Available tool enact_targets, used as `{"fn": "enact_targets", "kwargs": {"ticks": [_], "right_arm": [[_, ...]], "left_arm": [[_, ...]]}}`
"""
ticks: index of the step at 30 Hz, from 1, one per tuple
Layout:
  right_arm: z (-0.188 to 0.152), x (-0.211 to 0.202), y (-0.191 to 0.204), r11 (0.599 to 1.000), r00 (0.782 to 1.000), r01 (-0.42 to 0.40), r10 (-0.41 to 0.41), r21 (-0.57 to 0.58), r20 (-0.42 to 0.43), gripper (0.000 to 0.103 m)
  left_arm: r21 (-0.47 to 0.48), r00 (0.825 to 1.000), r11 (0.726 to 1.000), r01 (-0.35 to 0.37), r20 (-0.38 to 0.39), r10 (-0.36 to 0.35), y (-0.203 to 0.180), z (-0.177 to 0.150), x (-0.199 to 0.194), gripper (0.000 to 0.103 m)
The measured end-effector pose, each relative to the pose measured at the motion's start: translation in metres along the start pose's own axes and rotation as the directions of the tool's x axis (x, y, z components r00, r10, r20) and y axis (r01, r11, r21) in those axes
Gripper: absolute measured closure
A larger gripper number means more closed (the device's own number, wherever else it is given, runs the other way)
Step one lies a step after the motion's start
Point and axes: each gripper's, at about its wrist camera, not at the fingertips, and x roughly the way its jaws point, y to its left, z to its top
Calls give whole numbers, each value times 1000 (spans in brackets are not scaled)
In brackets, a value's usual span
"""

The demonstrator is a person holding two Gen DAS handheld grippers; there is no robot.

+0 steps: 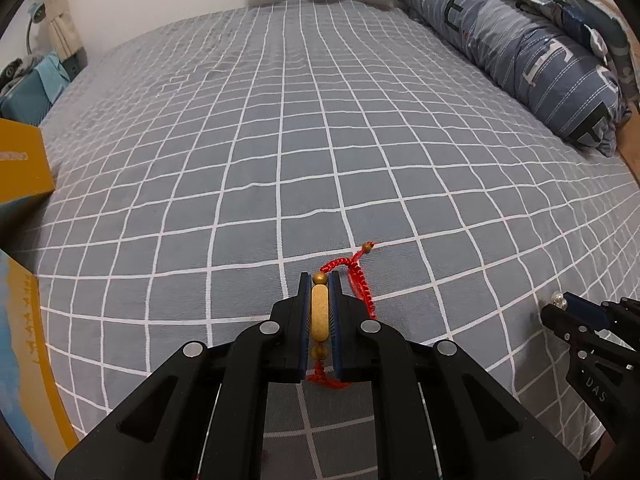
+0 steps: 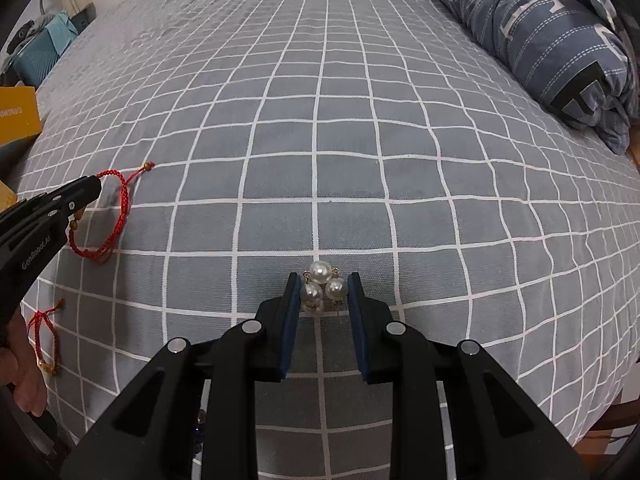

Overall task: Organize jewelry
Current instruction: 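Lift and carry the red string bracelet and pearl cluster over the white box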

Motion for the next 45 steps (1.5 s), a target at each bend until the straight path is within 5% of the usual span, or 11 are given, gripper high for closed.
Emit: {"fn": "enact_targets", "kwargs": {"ticks": [30,45], "right_arm": [[-7,-52,13,1000,991,-10,9,10,133,80],[-6,-78,51,999,978,-19,27,-40,207,80]], "left_arm": [[-8,997,1000,-3,82,4,8,-18,-74,95],[-63,992,997,-48,115,55,40,-30,-103,95]]}}
